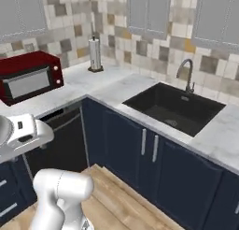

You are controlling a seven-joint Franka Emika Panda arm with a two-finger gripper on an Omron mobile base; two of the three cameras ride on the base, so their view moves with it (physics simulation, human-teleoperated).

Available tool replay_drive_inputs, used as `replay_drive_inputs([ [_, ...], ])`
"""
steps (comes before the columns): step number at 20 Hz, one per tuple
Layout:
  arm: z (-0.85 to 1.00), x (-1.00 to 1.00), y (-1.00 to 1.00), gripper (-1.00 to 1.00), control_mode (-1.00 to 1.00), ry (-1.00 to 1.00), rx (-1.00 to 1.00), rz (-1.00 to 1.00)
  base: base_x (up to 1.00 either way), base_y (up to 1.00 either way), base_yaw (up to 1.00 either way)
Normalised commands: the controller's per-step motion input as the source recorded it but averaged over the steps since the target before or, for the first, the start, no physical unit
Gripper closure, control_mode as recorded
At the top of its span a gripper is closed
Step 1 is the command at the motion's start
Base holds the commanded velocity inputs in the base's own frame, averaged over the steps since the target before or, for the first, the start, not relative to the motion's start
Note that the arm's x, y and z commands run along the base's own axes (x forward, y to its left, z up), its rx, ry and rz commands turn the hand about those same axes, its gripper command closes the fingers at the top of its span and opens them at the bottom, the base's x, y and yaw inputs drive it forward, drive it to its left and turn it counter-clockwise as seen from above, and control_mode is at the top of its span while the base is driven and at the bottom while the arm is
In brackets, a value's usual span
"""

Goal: Place the mustard and ketchup from the counter to the top shelf of the fridge. If the existing items in the fridge are on the top shelf, move them to other shelves.

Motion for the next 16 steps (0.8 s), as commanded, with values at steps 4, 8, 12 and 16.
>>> replay_drive_inputs([
  [4,0.0,0.0,0.0,-1.0,1.0,0.0,0.0,0.0,0.27,0.0,1.0],
  [8,0.0,0.0,0.0,-1.0,1.0,0.0,0.0,0.0,0.42,0.0,0.97],
  [12,0.0,0.0,0.0,-1.0,1.0,0.0,0.0,0.0,0.75,0.0,0.86],
  [16,0.0,0.0,0.0,-1.0,1.0,0.0,0.0,0.0,0.96,0.04,0.26],
])
